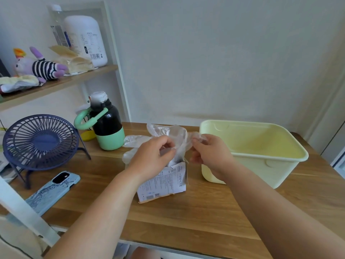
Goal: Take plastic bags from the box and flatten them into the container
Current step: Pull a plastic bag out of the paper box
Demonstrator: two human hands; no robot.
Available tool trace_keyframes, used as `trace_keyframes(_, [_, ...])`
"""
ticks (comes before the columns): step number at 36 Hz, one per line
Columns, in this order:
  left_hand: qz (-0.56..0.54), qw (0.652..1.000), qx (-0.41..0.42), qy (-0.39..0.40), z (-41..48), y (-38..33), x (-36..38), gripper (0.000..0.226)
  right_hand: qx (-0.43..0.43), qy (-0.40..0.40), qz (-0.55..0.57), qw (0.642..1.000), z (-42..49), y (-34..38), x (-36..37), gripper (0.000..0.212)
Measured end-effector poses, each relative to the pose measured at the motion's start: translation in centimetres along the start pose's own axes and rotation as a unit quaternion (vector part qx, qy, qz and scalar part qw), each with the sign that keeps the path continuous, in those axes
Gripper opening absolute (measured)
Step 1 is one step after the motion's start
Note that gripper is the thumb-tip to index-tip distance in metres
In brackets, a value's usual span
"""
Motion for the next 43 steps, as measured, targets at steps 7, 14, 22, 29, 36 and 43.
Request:
trace_keyframes(7, [0.018,1.000,-0.008,0.013,-0.1,0.1,0.2,0.006,0.002,-0.037,0.125,0.991,0.2,0.5,-0.7,0.018])
trace_keyframes(14, [0.089,0.996,-0.006,0.023,0.2,-0.6,0.5,0.008,-0.022,-0.112,0.159,0.981,0.6,1.6,-3.7,0.027])
trace_keyframes(22, [0.111,0.993,0.025,-0.022,1.0,-3.8,0.0,0.020,-0.068,-0.201,0.121,0.970,0.7,4.1,-8.5,0.023])
trace_keyframes(29, [-0.015,0.999,0.050,-0.008,3.5,-8.0,2.4,0.123,-0.095,-0.164,0.031,0.981,-0.1,6.6,-9.9,0.030])
trace_keyframes(36, [-0.129,0.990,0.060,0.004,5.8,-9.7,5.3,0.010,-0.067,-0.123,0.071,0.988,-0.6,6.3,-12.7,0.019])
trace_keyframes(43, [-0.259,0.963,-0.003,-0.074,7.1,-10.3,5.5,0.023,0.009,-0.007,0.025,1.000,-0.9,3.8,-13.2,0.101])
Point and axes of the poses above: each hand's wrist, its own z-axis towards the middle knuckle, its own x-axis out of the palm, y = z × x, the point moved 9 cm from there along z, towards the middle knuckle, and after that the axes turned 11 degrees about -z, right-handed, at the moved point
